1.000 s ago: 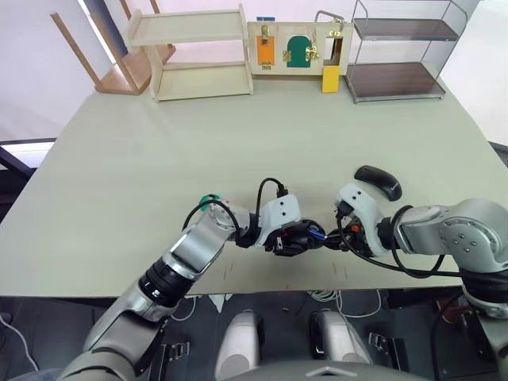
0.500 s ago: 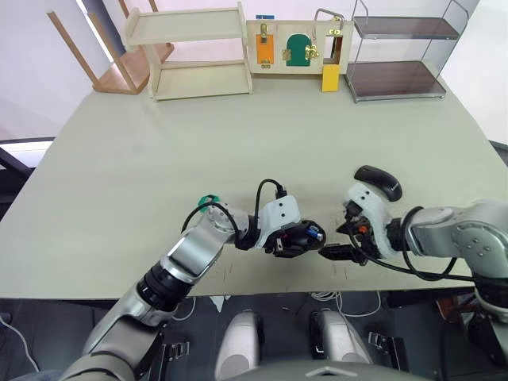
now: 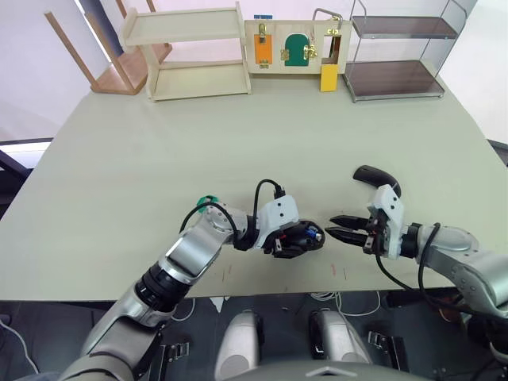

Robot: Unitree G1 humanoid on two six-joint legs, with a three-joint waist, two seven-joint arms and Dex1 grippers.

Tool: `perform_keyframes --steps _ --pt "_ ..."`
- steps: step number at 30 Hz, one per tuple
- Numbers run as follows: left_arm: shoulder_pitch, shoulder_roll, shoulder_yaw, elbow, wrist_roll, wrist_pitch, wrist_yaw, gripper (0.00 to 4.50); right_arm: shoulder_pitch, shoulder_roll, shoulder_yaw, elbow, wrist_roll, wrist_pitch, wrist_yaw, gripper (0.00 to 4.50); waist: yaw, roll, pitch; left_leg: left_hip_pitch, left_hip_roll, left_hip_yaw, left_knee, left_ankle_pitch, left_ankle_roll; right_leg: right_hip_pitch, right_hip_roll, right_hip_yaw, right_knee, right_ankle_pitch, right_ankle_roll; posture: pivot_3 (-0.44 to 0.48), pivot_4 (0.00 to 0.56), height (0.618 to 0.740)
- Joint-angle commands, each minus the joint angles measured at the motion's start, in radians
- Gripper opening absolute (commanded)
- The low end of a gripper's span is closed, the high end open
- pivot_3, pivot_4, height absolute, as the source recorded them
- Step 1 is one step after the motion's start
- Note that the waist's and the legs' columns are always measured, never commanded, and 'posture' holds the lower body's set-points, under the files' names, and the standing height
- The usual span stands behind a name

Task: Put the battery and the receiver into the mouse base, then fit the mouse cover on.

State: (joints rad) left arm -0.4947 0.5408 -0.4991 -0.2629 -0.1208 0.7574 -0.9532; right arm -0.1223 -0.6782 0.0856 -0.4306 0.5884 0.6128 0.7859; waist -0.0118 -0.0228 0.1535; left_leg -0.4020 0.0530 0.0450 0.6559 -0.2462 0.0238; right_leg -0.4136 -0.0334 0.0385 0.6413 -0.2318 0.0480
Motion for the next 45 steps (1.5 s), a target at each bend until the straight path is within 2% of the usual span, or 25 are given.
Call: perform_keyframes --steps 1,8,16,31,45 --pt "0.021 0.006 -0.032 0.009 0.004 0.018 -0.006 3.02 0.022 0.030 0.017 0.031 -0.058 -0.145 0.064 0.02 0.000 0.000 0.000 0.000 0.000 0.000 0.000 0.000 0.000 0.000 0.000 0.000 0.000 0.000 0.000 0.000 0.150 0.740" --pt "0.024 -0.001 -0.042 0.001 0.004 0.026 -0.001 3.02 0.048 0.106 0.047 0.136 -0.117 -0.313 0.149 0.02 0.001 0.000 0.000 0.001 0.000 0.001 0.000 0.000 0.000 0.000 0.000 0.001 0.000 0.000 0.000 0.000 0.150 0.740" --pt "0.019 0.000 -0.048 0.002 0.007 0.029 -0.001 3.02 0.042 0.150 0.042 0.205 -0.134 -0.398 0.187 0.02 0.002 0.000 0.000 0.001 0.000 0.001 0.000 0.000 0.000 0.000 0.000 0.001 0.001 0.000 0.000 0.000 0.150 0.740" --pt "0.018 0.001 -0.038 -0.003 0.004 0.042 0.008 3.02 0.030 0.217 0.065 0.337 -0.167 -0.469 0.229 0.02 0.002 0.000 0.000 0.002 0.000 0.002 0.000 0.000 0.000 0.000 0.000 0.002 0.001 0.000 0.000 0.000 0.150 0.740" --pt "0.030 -0.005 -0.028 -0.018 -0.007 0.064 0.025 3.02 0.046 0.233 0.098 0.435 -0.228 -0.480 0.237 0.02 0.001 -0.001 -0.002 0.004 0.000 0.002 0.000 0.000 0.000 0.002 0.001 0.002 0.002 0.000 -0.001 0.000 0.150 0.740"
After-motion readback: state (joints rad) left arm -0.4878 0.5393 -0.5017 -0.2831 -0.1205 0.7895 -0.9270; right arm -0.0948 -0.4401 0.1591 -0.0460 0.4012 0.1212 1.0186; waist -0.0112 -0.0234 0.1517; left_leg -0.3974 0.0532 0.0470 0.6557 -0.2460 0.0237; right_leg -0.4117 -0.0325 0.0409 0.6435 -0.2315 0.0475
